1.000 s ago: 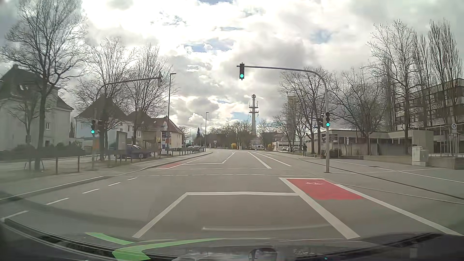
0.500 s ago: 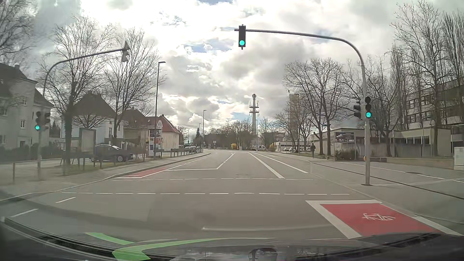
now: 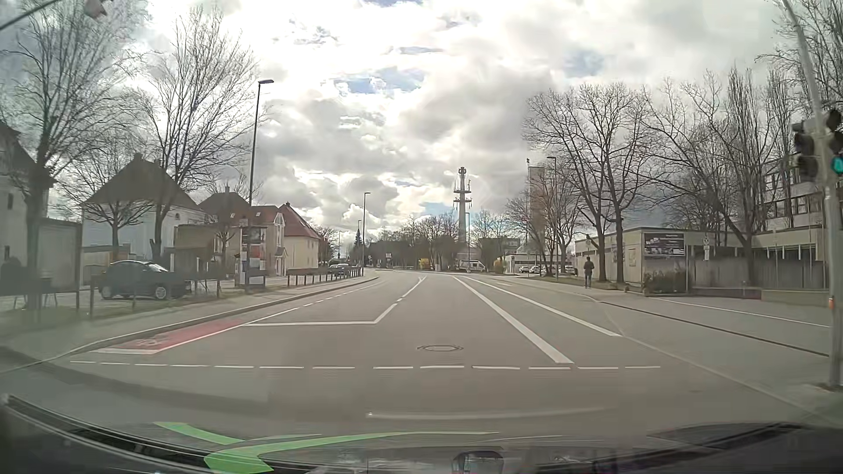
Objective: Follow the waypoints while adhering to traffic rules and regulations
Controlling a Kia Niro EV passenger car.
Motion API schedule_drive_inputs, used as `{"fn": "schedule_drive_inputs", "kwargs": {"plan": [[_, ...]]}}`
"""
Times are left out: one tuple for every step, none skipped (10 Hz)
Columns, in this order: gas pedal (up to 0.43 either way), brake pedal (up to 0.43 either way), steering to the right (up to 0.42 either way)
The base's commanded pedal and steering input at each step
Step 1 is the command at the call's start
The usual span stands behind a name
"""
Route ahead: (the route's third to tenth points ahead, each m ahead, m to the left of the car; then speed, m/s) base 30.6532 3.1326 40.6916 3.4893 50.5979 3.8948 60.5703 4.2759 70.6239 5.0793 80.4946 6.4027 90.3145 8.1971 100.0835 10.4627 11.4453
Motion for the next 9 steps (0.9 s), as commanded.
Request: {"fn": "schedule_drive_inputs", "kwargs": {"plan": [[0.157,0.000,0.000],[0.157,0.000,0.001],[0.157,0.000,0.001],[0.157,0.000,0.001],[0.157,0.000,0.001],[0.157,0.000,0.000],[0.157,0.000,0.001],[0.157,0.000,0.000],[0.157,0.000,0.001]]}}
